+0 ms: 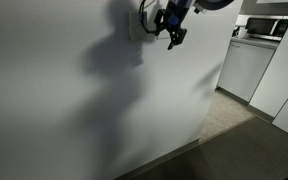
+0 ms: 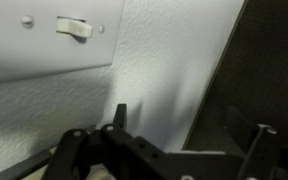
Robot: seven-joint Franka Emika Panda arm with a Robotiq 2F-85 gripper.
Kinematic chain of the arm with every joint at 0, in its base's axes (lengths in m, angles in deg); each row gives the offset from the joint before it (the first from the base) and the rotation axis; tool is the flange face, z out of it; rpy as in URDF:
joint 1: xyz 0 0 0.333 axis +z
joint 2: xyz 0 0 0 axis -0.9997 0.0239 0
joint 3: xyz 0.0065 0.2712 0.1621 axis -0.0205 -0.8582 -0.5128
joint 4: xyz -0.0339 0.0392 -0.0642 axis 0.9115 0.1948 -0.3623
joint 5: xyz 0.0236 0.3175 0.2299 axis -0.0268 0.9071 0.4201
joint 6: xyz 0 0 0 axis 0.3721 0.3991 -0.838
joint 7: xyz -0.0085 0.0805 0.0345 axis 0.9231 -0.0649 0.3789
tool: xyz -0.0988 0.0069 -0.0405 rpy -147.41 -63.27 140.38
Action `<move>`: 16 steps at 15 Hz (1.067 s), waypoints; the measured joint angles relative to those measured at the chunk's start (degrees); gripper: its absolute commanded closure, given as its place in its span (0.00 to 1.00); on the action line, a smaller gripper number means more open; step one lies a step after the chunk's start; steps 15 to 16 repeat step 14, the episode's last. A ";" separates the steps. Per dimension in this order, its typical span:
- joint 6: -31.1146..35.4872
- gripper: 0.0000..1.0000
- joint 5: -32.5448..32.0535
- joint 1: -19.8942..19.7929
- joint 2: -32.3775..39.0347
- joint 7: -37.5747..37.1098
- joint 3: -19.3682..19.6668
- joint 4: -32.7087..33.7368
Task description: Turn off the left light switch
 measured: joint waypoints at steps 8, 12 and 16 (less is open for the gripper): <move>-0.99 0.00 -0.72 0.12 -2.27 0.00 0.50 1.11; -0.99 0.00 -0.76 0.10 -2.28 0.00 0.82 1.27; -0.99 0.00 -0.76 0.10 -2.28 0.00 0.85 1.28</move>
